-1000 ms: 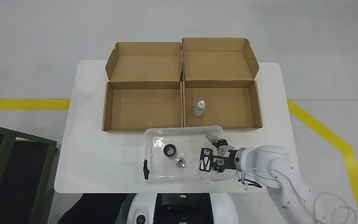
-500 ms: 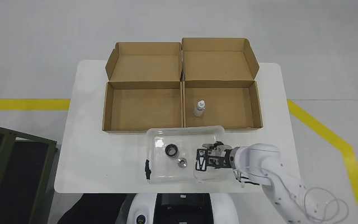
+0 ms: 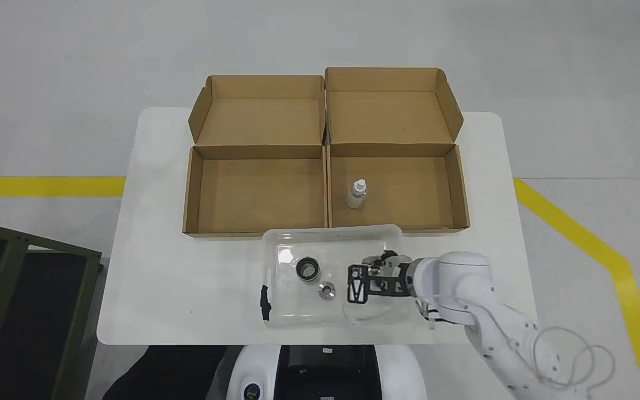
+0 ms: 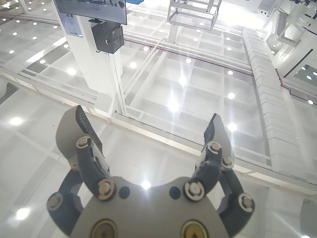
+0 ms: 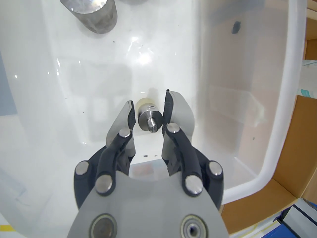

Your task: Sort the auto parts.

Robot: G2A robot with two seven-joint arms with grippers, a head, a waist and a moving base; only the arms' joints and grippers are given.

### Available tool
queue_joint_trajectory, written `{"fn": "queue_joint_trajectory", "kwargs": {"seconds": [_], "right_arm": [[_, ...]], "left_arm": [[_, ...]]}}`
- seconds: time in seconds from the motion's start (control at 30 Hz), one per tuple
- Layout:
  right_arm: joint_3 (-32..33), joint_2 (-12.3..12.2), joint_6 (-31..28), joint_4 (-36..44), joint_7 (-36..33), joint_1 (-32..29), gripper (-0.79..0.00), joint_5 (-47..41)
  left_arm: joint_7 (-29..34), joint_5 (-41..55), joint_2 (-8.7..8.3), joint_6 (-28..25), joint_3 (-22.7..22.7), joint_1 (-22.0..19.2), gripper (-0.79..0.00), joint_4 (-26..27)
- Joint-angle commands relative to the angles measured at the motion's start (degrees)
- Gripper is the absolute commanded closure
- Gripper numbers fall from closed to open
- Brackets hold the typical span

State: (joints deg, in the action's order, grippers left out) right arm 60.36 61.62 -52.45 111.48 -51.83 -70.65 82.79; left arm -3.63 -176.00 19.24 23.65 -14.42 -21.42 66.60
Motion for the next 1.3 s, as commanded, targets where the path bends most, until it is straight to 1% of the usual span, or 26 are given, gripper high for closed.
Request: {"fn": "queue_joint_trajectory", "kwargs": {"seconds": [0.0, 0.03, 0.07, 0.27, 0.47, 0.63, 0.87, 0.93, 1.03, 1.2, 1.27], "right_arm": [[-0.2, 0.0, 0.0, 0.0, 0.0, 0.2, -0.095, 0.0], [-0.3, -0.1, 0.0, 0.0, 0.0, 0.3, -0.025, -0.1], [-0.4, -0.1, 0.0, 0.1, 0.0, 0.3, 0.0, -0.2], [-0.2, -0.3, 0.2, 2.5, 0.9, 0.3, 0.0, -1.6], [0.5, -0.5, 2.1, 5.5, 3.7, -0.5, 0.0, -3.4], [1.3, -0.6, 5.2, 7.9, 9.2, -1.7, 0.0, -3.9], [2.5, -0.6, 10.3, 11.7, 17.4, -3.7, 0.0, -2.1], [3.0, -0.6, 12.2, 12.8, 21.1, -4.4, 0.0, -3.5], [4.4, -0.5, 15.0, 14.7, 24.8, -5.4, 0.0, -5.8], [5.8, -0.3, 17.0, 16.3, 32.4, -5.8, 0.0, -9.7], [6.2, -0.3, 17.7, 16.5, 34.5, -5.7, 0.0, -9.9]], "left_arm": [[0.0, 0.0, 0.0, 0.0, 0.0, 0.0, -0.785, 0.0], [0.0, 0.0, 0.0, 0.0, 0.0, 0.0, -0.785, 0.0], [0.0, 0.0, 0.0, 0.0, 0.0, 0.0, -0.785, 0.0], [0.0, 0.0, 0.0, 0.0, 0.0, 0.0, -0.785, 0.0], [0.0, 0.0, 0.0, 0.0, 0.0, 0.0, -0.785, 0.0], [0.0, 0.0, 0.0, 0.0, 0.0, 0.0, -0.785, 0.0], [0.0, 0.0, 0.0, 0.0, 0.0, 0.0, -0.785, 0.0], [0.0, 0.0, 0.0, 0.0, 0.0, 0.0, -0.785, 0.0], [0.0, 0.0, 0.0, 0.0, 0.0, 0.0, -0.785, 0.0], [0.0, 0.0, 0.0, 0.0, 0.0, 0.0, -0.785, 0.0], [0.0, 0.0, 0.0, 0.0, 0.0, 0.0, -0.785, 0.0]]}}
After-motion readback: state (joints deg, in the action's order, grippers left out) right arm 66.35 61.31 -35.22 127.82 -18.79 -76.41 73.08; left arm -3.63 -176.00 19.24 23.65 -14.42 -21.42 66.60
